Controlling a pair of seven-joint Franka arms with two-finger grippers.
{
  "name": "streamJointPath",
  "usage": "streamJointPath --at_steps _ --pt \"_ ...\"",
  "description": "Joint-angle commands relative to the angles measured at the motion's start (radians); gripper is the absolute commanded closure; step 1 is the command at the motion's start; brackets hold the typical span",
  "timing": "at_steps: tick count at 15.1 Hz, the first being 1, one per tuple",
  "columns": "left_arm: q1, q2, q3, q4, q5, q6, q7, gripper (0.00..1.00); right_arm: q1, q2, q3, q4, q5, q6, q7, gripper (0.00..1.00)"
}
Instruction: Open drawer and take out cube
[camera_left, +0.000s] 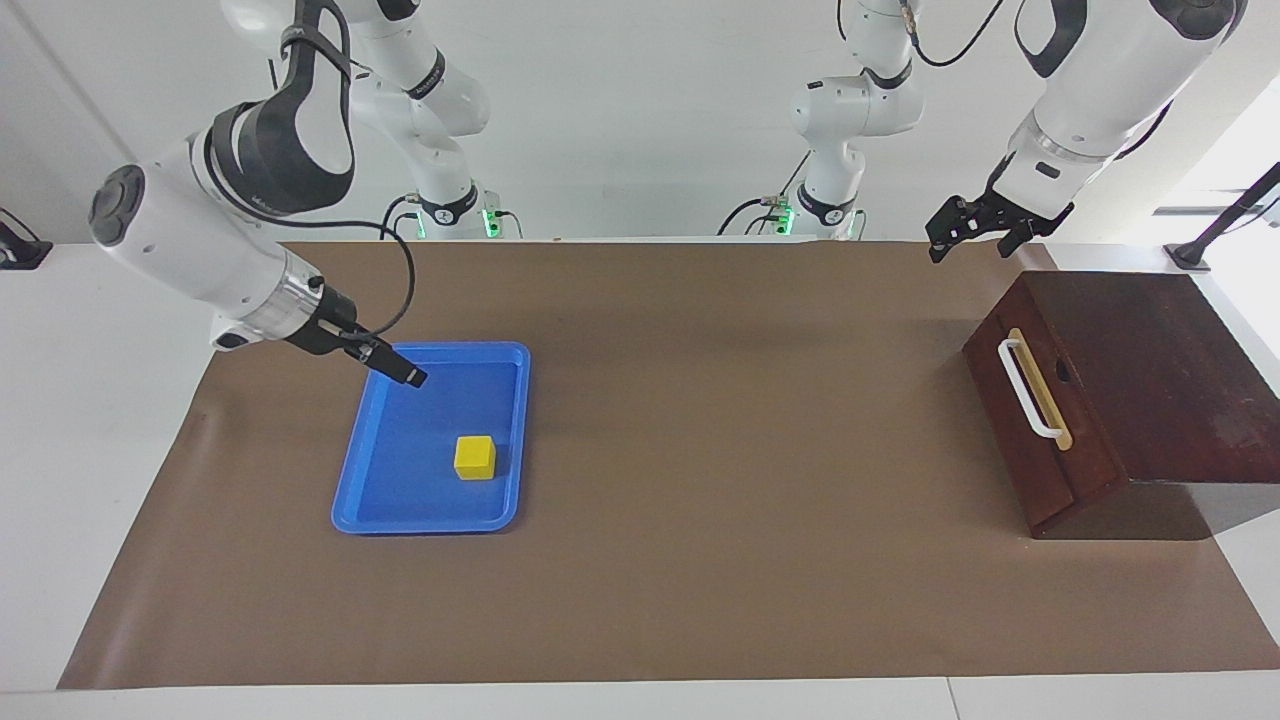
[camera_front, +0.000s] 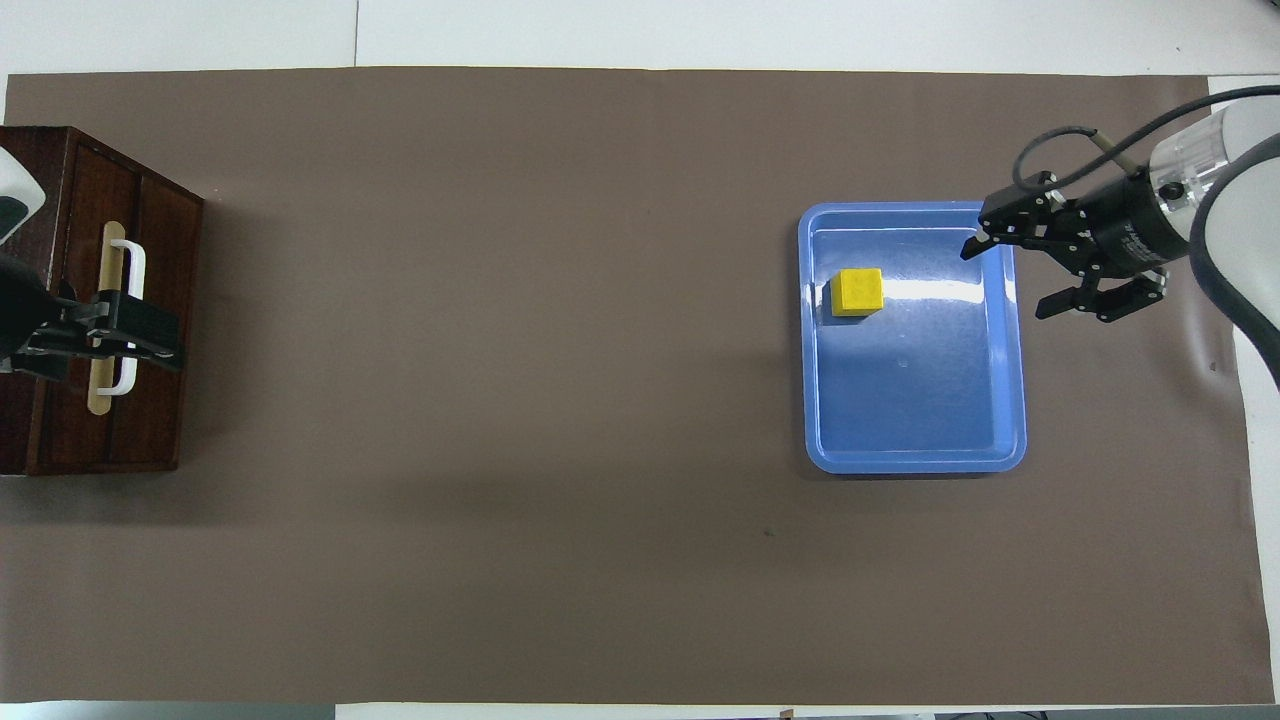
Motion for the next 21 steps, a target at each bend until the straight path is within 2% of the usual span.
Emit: streamJointPath --at_steps 1,4,6,8,11,14,17,21 --pt "0.004 -0.03 0.003 -0.035 0.002 0.015 0.009 0.0 0.007 -0.089 0.013 -0.019 -0.151 -0.017 -0.279 0.0" --pt "0.004 -0.03 0.003 -0.035 0.002 0.019 0.009 0.0 0.018 -0.144 0.014 -0.019 -0.219 -0.015 -0.478 0.0" --pt "0.004 -0.03 0.003 -0.035 0.002 0.019 0.009 0.0 0.019 -0.183 0.014 -0.017 -0.25 -0.039 -0.534 0.0" --pt "0.002 -0.03 0.003 -0.035 0.002 0.019 0.009 0.0 0.019 -0.224 0.013 -0.007 -0.254 -0.122 -0.535 0.0" --pt "0.004 -0.03 0.003 -0.035 0.002 0.019 0.009 0.0 0.019 -0.23 0.011 0.027 -0.285 -0.26 -0.538 0.0" --pt "0.004 -0.03 0.003 -0.035 0.002 0.019 0.009 0.0 0.019 -0.227 0.007 -0.009 -0.288 -0.238 -0.537 0.0" --pt "0.004 -0.03 0.003 -0.035 0.002 0.019 0.009 0.0 0.021 -0.224 0.007 -0.06 -0.305 -0.141 -0.532 0.0" --pt "0.004 -0.03 0.003 -0.035 0.002 0.019 0.009 0.0 0.024 -0.227 0.007 -0.08 -0.31 -0.11 -0.531 0.0"
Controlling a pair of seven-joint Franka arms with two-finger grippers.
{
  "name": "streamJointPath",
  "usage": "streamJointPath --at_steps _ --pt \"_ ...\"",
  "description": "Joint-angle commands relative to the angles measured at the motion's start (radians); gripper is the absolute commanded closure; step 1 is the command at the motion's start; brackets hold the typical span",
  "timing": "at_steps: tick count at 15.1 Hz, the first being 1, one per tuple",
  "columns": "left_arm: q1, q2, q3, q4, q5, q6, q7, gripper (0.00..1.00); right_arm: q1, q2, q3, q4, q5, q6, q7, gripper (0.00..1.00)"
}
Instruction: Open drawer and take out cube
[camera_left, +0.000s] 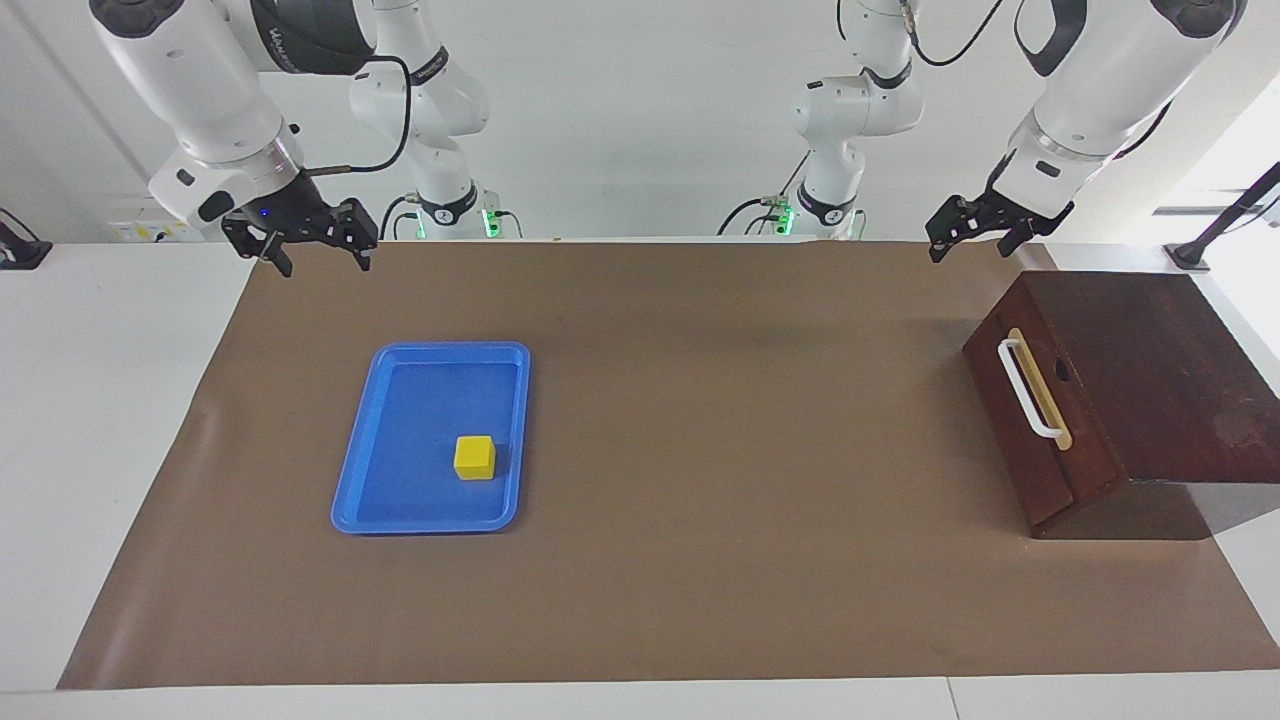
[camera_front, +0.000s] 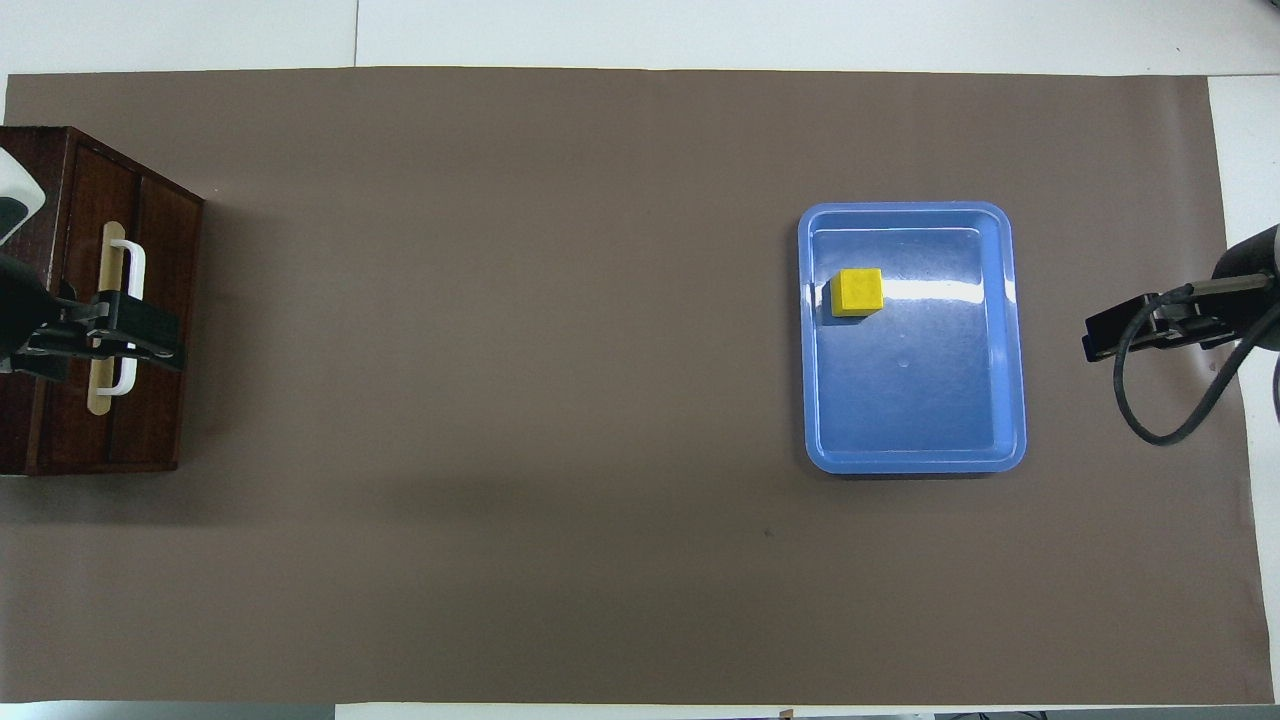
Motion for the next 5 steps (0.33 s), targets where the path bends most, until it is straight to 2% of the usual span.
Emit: streamJointPath --at_steps 1,5 --pt "0.002 -0.03 0.003 -0.034 0.002 0.019 0.009 0.0 0.005 -0.019 -0.001 -0.021 -0.021 0.019 -0.019 0.0" --pt "0.004 -0.03 0.003 -0.034 0.002 0.019 0.009 0.0 0.003 -0.012 -0.001 -0.008 -0.02 0.011 -0.017 0.0"
